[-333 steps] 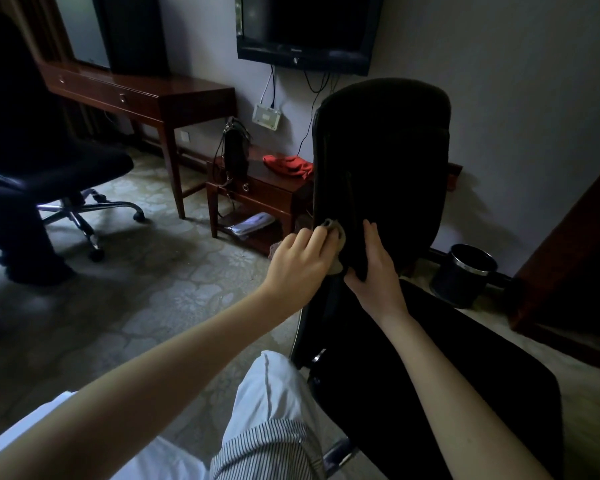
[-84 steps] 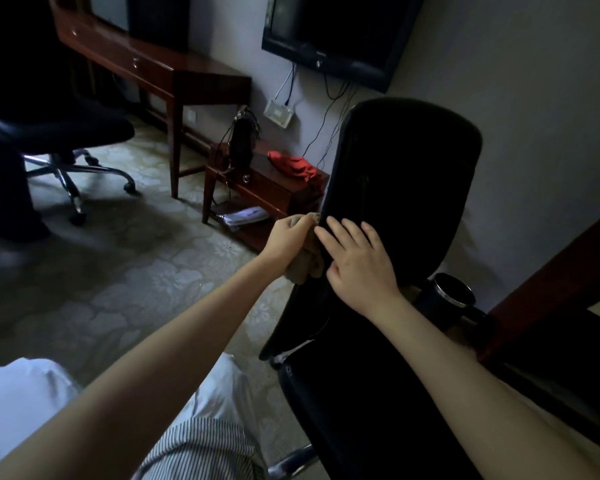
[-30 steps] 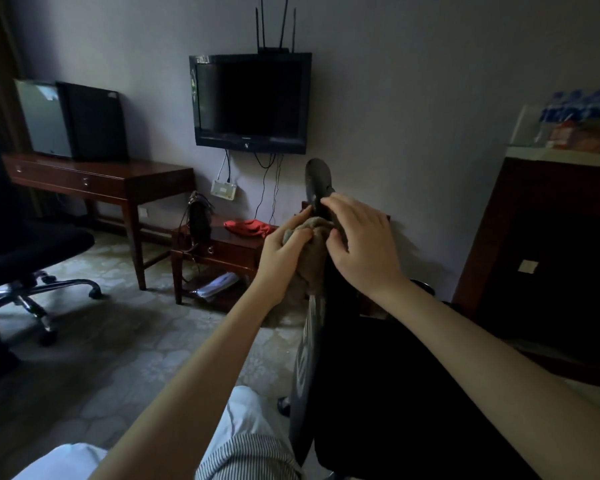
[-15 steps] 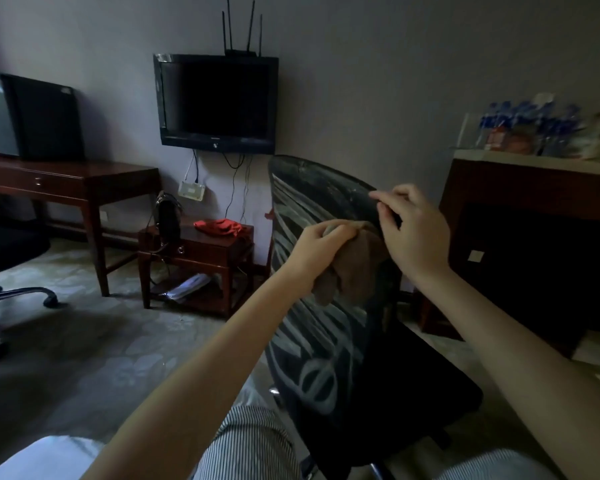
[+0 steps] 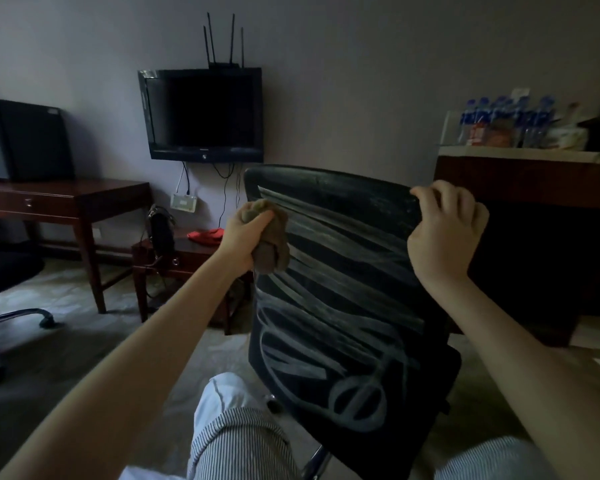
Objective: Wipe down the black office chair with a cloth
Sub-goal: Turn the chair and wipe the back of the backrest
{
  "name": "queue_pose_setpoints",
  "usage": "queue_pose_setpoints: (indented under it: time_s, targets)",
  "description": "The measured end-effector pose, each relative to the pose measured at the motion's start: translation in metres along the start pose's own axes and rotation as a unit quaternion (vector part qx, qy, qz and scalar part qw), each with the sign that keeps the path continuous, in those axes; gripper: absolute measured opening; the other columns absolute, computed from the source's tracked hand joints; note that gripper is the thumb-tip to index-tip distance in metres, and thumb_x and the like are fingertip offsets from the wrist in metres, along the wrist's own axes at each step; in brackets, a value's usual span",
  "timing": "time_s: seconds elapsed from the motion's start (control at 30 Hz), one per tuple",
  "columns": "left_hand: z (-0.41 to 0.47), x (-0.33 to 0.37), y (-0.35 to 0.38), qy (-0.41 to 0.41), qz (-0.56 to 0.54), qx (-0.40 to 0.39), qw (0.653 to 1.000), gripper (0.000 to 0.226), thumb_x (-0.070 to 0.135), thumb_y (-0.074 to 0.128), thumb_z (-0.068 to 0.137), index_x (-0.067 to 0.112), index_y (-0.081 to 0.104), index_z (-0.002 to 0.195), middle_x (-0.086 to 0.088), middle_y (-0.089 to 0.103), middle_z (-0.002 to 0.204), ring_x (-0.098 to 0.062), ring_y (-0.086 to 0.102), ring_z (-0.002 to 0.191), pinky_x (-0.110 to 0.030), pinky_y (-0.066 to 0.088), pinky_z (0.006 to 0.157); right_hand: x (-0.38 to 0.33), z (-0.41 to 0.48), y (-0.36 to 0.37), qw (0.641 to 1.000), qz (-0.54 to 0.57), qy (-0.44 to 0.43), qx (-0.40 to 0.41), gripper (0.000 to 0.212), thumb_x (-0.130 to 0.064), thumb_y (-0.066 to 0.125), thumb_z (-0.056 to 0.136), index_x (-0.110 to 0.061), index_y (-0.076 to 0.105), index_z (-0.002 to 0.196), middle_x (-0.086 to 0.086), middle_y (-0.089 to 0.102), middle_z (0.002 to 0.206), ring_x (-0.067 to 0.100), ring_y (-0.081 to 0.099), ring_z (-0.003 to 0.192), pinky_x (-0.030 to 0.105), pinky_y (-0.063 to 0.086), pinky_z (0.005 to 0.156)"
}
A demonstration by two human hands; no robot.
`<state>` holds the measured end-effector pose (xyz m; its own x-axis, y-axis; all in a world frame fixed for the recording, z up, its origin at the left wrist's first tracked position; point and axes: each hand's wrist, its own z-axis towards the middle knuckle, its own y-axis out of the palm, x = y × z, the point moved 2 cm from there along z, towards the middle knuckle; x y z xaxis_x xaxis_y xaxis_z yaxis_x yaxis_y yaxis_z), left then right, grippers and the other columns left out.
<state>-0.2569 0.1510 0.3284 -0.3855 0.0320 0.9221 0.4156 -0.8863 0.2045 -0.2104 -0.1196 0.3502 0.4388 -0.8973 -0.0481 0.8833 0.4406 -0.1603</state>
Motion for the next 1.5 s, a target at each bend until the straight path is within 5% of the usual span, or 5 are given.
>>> queue_pose_setpoints:
  time_s: [0.4, 0.73, 0.93, 1.27, 1.5]
  targets:
    - [0.025, 0.059, 0.060, 0.335, 0.305, 0.088, 0.887, 0.022, 0.013, 0.058, 0.090, 0.013, 0.059, 0.112, 0.004, 0.047, 0.107, -0.005, 0.045, 0.090, 0.002, 0.036, 0.071, 0.019, 0.007, 0.021, 0.992, -0.056, -0.113, -0.027, 0.039, -0.015, 0.056, 0.084, -0.012, 0.058, 0.122, 0.005, 0.060, 0.117, 0.028, 0.052, 0.108, 0.041, 0.034, 0.092]
    - [0.081, 0.003, -0.006, 0.043, 0.196, 0.313, 0.928, 0.024, 0.015, 0.051, 0.092, 0.011, 0.055, 0.115, -0.010, 0.058, 0.111, -0.020, 0.053, 0.096, -0.030, 0.040, 0.083, 0.040, 0.015, 0.025, 0.998, -0.021, -0.062, 0.021, 0.033, -0.034, 0.055, 0.084, -0.012, 0.060, 0.108, 0.009, 0.061, 0.103, 0.028, 0.040, 0.102, 0.044, 0.028, 0.088]
    - [0.111, 0.008, 0.006, -0.004, 0.122, 0.266, 0.956, 0.028, 0.017, 0.052, 0.089, 0.013, 0.059, 0.116, -0.011, 0.061, 0.113, -0.025, 0.056, 0.104, -0.036, 0.046, 0.095, 0.046, 0.022, 0.029, 0.997, -0.016, -0.076, 0.024, 0.032, -0.037, 0.058, 0.085, -0.012, 0.060, 0.105, 0.010, 0.061, 0.099, 0.029, 0.038, 0.098, 0.045, 0.037, 0.083]
    - [0.110, 0.024, 0.040, 0.115, 0.218, 0.222, 0.944, 0.025, 0.023, 0.050, 0.093, 0.016, 0.054, 0.070, -0.001, 0.044, 0.059, -0.012, 0.040, 0.057, -0.027, 0.037, 0.057, 0.037, 0.021, 0.035, 0.999, 0.030, -0.030, 0.033, 0.030, -0.032, 0.068, 0.079, -0.011, 0.066, 0.100, 0.009, 0.063, 0.094, 0.027, 0.038, 0.095, 0.042, 0.029, 0.085]
    - [0.053, 0.026, 0.105, 0.236, 0.298, 0.108, 0.919, 0.019, 0.024, 0.055, 0.093, 0.015, 0.066, 0.105, 0.003, 0.051, 0.110, 0.005, 0.048, 0.079, -0.001, 0.037, 0.070, 0.015, 0.020, 0.037, 0.999, 0.022, -0.022, 0.031, 0.028, -0.029, 0.067, 0.080, -0.011, 0.066, 0.101, 0.008, 0.061, 0.093, 0.027, 0.038, 0.094, 0.042, 0.029, 0.085]
